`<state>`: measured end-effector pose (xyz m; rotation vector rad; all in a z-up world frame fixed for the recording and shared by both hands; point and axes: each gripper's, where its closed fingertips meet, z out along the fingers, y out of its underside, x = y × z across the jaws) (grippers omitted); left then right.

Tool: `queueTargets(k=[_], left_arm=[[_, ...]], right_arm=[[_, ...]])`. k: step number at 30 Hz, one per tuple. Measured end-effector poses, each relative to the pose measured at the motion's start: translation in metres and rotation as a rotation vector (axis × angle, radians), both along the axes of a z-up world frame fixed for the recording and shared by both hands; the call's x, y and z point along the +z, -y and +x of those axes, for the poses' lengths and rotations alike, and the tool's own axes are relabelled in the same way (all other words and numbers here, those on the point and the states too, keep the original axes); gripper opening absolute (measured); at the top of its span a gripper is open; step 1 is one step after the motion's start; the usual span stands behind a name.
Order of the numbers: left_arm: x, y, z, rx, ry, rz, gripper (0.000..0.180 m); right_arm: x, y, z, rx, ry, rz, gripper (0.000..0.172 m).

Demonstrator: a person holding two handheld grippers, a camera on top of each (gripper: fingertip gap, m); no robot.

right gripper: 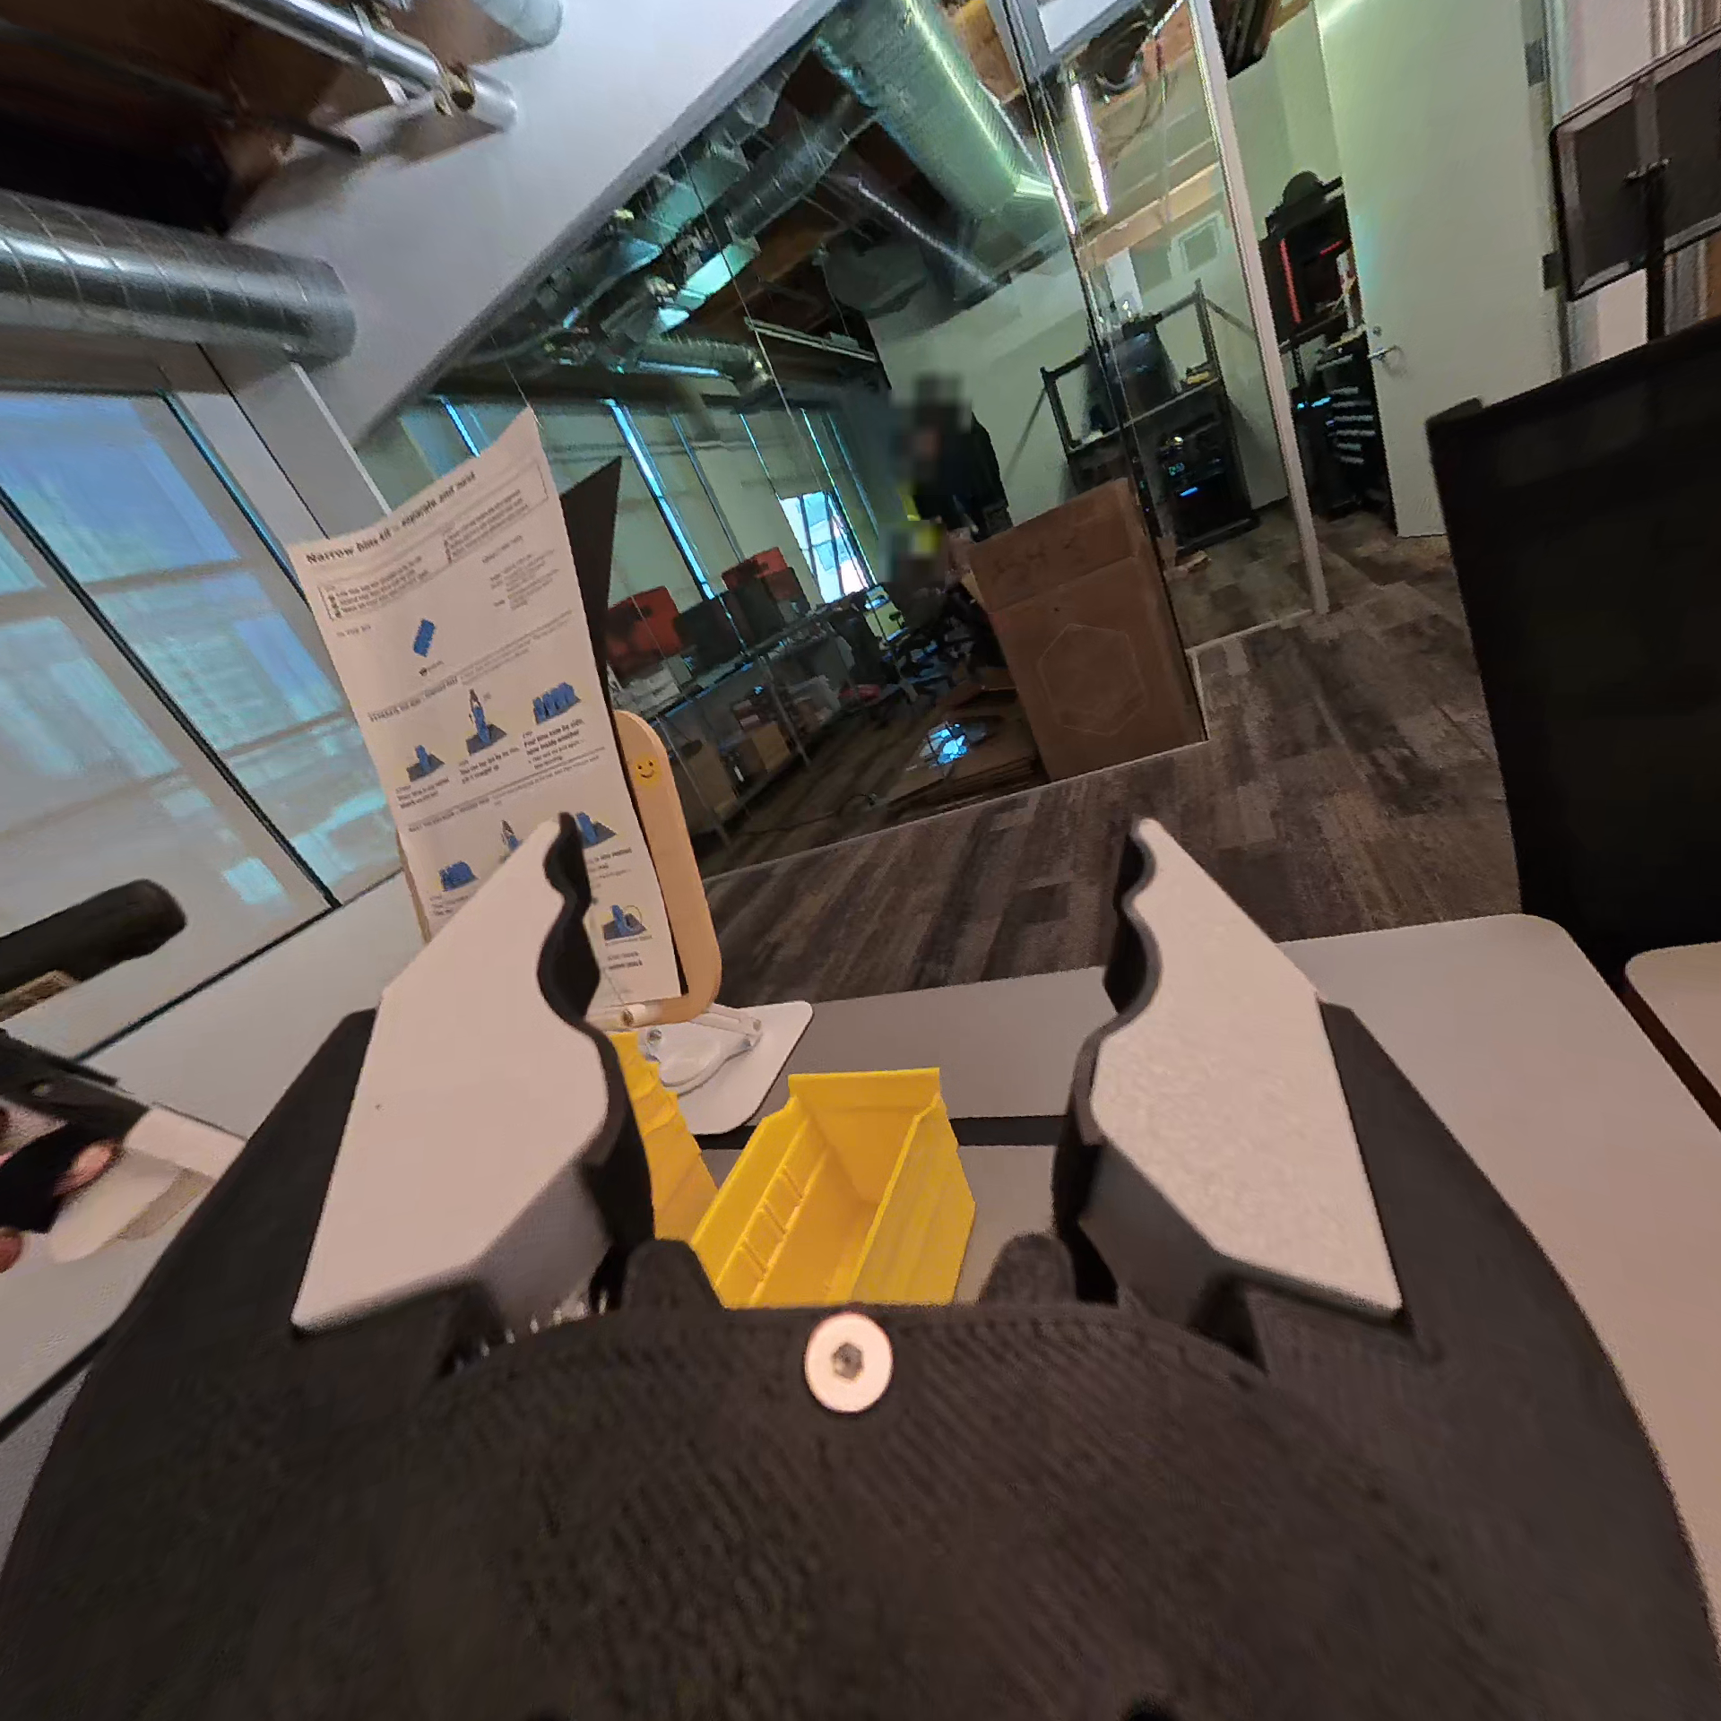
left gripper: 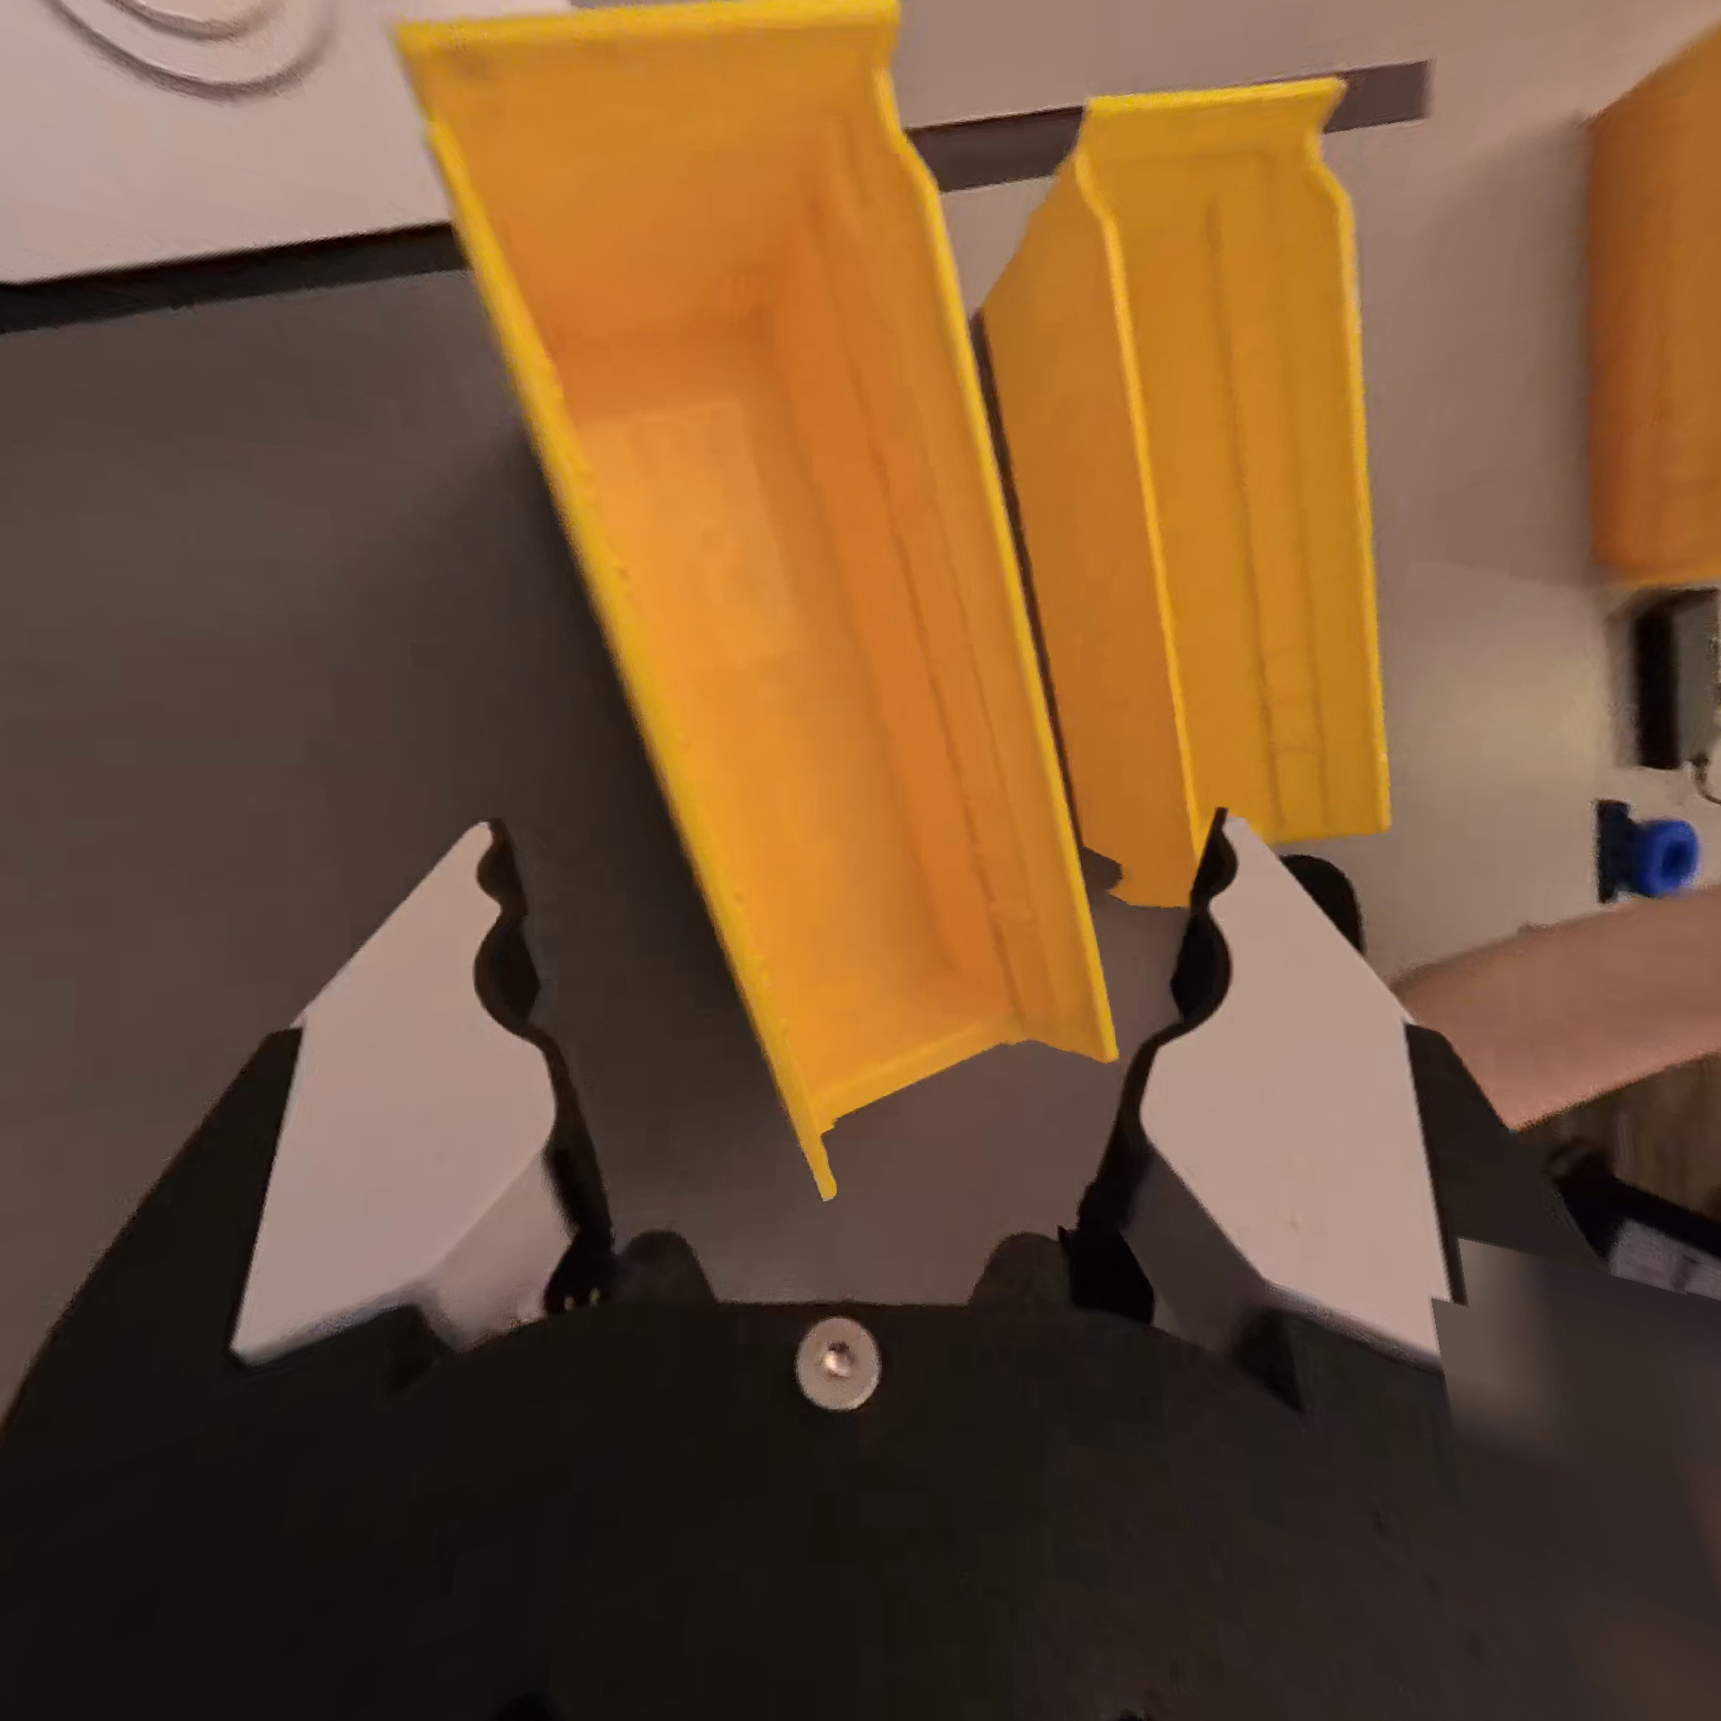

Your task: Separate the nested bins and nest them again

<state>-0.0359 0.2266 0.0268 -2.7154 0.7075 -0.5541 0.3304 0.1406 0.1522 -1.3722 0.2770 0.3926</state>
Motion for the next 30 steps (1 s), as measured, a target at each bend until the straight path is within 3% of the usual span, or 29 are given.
queueTargets(k=[4,8,16,23,30], left_arm=[[-0.006,-0.009,0.004,0.013,-0.150,0.029,0.149],[-0.033,-0.005,0.006,0.003,-0.291,-0.011,0.154],[-0.066,-0.005,0.003,0.036,-0.398,-0.092,0.157],[-0.072,-0.006,0.017,0.048,-0.438,-0.126,0.136],[-0.079,-0.003,0.011,0.062,-0.572,-0.170,0.134]], right_arm=[[0.004,0.006,0.002,0.027,-0.017,0.028,0.113],[0.001,0.005,0.001,0.066,-0.039,0.024,0.113],[0.001,0.005,0.000,0.110,-0.075,0.035,0.113],[-0.003,0.003,0.002,0.129,-0.122,0.024,0.112],[-0.004,-0.001,-0.002,0.156,-0.137,0.021,0.111]])
